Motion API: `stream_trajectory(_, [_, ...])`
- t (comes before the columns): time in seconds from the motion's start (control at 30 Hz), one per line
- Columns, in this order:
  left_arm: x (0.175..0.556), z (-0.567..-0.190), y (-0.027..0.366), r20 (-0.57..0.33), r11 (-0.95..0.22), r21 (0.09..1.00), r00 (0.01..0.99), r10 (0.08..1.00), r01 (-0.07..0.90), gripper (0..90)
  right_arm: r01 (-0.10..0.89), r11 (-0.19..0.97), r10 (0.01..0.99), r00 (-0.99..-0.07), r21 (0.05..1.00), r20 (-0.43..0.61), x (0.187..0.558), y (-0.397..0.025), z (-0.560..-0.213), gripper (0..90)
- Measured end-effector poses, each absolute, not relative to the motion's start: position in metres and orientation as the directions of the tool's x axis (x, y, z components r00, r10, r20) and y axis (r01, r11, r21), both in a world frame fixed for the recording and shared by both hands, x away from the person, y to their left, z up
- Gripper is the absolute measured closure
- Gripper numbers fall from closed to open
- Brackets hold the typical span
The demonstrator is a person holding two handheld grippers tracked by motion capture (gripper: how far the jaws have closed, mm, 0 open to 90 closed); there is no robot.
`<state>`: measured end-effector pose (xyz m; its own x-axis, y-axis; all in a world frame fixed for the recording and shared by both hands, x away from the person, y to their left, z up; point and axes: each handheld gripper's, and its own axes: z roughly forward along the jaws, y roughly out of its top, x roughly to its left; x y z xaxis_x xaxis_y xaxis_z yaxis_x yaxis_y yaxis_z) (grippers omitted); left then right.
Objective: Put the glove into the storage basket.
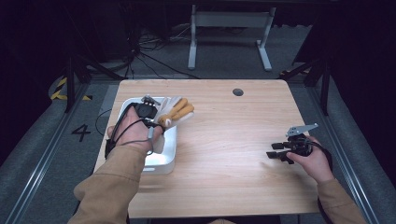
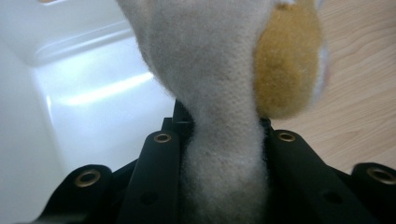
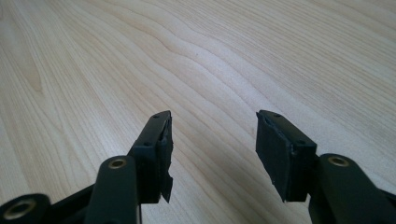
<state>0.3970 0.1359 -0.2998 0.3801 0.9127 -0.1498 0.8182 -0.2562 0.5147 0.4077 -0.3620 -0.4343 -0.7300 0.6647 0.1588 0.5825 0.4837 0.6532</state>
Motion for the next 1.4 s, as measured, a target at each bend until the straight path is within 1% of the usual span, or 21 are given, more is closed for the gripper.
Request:
stream_trajectory(0.17, [0.397, -0.303, 0.149, -0.159, -0.218, 0.517, 0.343, 0.926, 0.828, 74.0, 0.573, 0.487, 0.657, -0.738, 0.659, 0.155, 0.412, -0.359, -0.432, 46.9])
stream_trajectory(0.2, [0.397, -0.305, 0.154, -0.163, -0.197, 0.515, 0.321, 0.933, 0.834, 74.0, 0.569, 0.486, 0.654, -0.74, 0.663, 0.156, 0.414, -0.357, -0.432, 46.7])
stream_trajectory(0.37, [0.399, -0.311, 0.161, -0.164, -0.158, 0.511, 0.277, 0.947, 0.845, 73.8, 0.565, 0.486, 0.653, -0.742, 0.667, 0.154, 0.418, -0.355, -0.431, 46.6])
stream_trajectory(0.53, [0.406, -0.318, 0.161, -0.185, -0.13, 0.503, 0.253, 0.95, 0.854, 73.8, 0.565, 0.486, 0.653, -0.742, 0.667, 0.153, 0.419, -0.354, -0.431, 46.5])
stream_trajectory(0.8, [0.415, -0.336, 0.159, -0.198, -0.104, 0.477, 0.222, 0.955, 0.872, 73.7, 0.568, 0.481, 0.655, -0.739, 0.667, 0.157, 0.419, -0.357, -0.431, 46.5])
stream_trajectory(0.9, [0.417, -0.343, 0.159, -0.191, -0.096, 0.478, 0.21, 0.959, 0.873, 73.6, 0.569, 0.481, 0.654, -0.739, 0.667, 0.159, 0.419, -0.357, -0.432, 46.4])
stream_trajectory(1.07, [0.42, -0.357, 0.164, -0.224, -0.053, 0.469, 0.177, 0.958, 0.882, 73.5, 0.57, 0.485, 0.653, -0.741, 0.663, 0.159, 0.418, -0.355, -0.433, 46.2])
stream_trajectory(1.17, [0.421, -0.363, 0.165, -0.206, -0.057, 0.463, 0.17, 0.964, 0.884, 73.4, 0.574, 0.484, 0.654, -0.739, 0.661, 0.163, 0.418, -0.355, -0.434, 46.0])
stream_trajectory(1.3, [0.424, -0.369, 0.166, -0.231, -0.034, 0.459, 0.156, 0.96, 0.888, 73.3, 0.573, 0.489, 0.651, -0.742, 0.658, 0.162, 0.418, -0.355, -0.435, 46.0])
stream_trajectory(1.4, [0.426, -0.373, 0.166, -0.221, -0.031, 0.453, 0.146, 0.964, 0.891, 73.2, 0.571, 0.49, 0.649, -0.743, 0.659, 0.161, 0.418, -0.354, -0.435, 45.8])
